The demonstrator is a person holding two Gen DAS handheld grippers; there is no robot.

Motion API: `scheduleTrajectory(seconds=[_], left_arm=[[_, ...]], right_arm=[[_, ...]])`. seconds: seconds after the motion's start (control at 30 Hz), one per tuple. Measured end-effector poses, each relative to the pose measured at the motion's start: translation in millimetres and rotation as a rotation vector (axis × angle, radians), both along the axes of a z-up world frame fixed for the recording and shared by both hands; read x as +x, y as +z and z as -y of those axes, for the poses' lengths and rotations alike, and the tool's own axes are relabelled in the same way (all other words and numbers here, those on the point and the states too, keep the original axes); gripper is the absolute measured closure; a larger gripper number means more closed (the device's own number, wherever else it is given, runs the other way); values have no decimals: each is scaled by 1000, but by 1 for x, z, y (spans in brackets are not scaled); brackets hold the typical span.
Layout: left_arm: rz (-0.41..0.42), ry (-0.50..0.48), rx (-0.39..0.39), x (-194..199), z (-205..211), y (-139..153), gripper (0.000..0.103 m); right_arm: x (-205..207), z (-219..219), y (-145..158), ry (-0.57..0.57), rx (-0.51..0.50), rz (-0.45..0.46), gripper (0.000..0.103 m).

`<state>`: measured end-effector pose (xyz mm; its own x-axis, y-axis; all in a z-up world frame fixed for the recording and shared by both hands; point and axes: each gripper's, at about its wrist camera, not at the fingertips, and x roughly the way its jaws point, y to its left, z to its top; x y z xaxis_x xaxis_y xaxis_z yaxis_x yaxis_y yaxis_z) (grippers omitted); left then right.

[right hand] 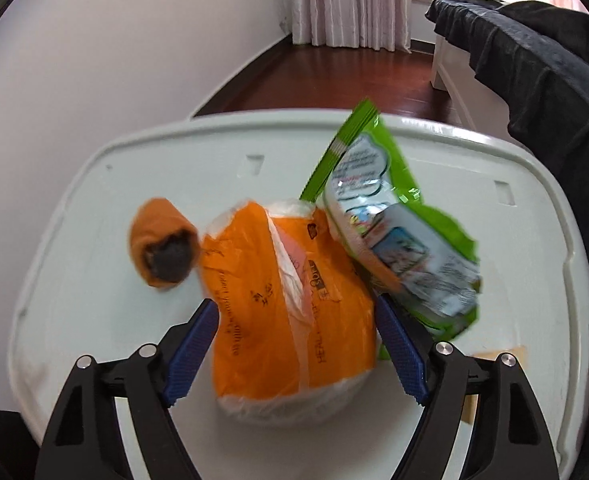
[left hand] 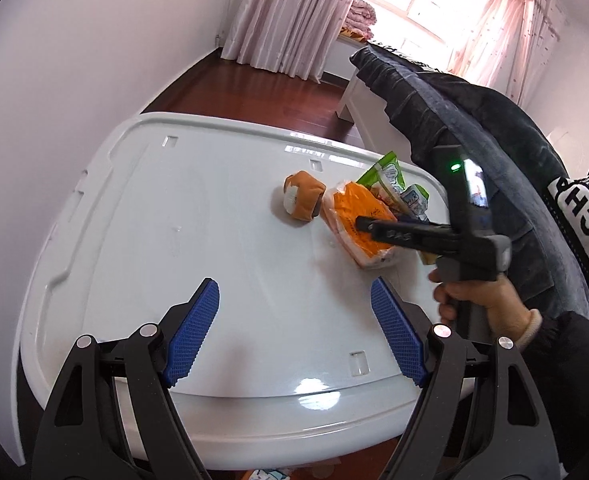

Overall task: Collect trash
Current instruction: 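Grasp the orange plastic bag with the right tool and lift it, then grasp the green snack bag with the left tool while the right tool holds the orange bag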

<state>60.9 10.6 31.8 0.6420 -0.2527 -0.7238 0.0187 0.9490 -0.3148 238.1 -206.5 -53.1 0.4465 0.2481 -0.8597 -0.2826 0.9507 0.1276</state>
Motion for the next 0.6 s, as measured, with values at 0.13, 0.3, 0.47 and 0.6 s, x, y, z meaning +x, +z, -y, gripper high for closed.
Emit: scheduleTrajectory(seconds=[0.13,0.3,0.47,0.6], left_arm=[[-23,3,-41,2,-3,-4,26],[-24,5,-26,2,-1,-5,26],[-35,14,-5,2,0,-11,26],[-52,4,12,5,8,-18,26]], right_arm=[[-5,-12,-9,19,-33,1,55],[-17,-14,-2,22,18,-2,83],[-39,3,17,-11,102,-24,86],[-68,33,52,-57,188,29,86]])
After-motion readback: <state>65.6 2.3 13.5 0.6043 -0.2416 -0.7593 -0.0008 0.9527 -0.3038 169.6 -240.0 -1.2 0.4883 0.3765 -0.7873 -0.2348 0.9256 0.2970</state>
